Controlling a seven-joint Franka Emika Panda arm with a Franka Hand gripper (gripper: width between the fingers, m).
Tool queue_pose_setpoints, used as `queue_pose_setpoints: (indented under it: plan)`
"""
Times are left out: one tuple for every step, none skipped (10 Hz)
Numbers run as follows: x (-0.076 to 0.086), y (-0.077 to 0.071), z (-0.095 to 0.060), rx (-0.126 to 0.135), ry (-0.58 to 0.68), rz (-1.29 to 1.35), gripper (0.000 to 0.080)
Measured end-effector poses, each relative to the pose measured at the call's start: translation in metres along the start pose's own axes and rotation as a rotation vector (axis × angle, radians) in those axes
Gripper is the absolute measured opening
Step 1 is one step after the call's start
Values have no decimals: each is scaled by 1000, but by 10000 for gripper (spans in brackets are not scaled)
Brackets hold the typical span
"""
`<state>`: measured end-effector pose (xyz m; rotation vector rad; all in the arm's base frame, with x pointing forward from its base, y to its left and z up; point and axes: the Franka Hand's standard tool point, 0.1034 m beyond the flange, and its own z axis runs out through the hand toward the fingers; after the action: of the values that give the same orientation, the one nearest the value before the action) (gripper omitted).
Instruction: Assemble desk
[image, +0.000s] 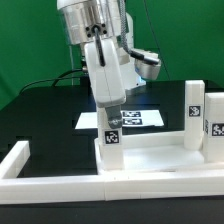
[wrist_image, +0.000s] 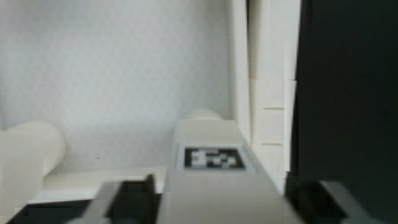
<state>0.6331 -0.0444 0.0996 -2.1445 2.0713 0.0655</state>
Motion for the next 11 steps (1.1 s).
queue_pose_setpoints:
  plan:
    - [0, 0, 0, 0, 0, -46, 518]
    - [-2, 1, 0, -13, 8, -234, 608]
    - [-7, 0, -1, -34, 3, -428, 608]
    - [-14, 3, -1, -62, -20, -617, 641]
    - [-14, 3, -1, -58, -21, -706, 647]
    - [-13, 3, -1, -59, -23, -774, 647]
    - [-12, 4, -1, -58, -24, -829, 647]
    - [-12, 4, -1, -59, -26, -893, 649]
    - [-12, 4, -1, -59, -28, -993, 649]
    - [-10, 4, -1, -83, -14, -1185, 649]
    - [-8, 2, -1, -82, -5, -1303, 649]
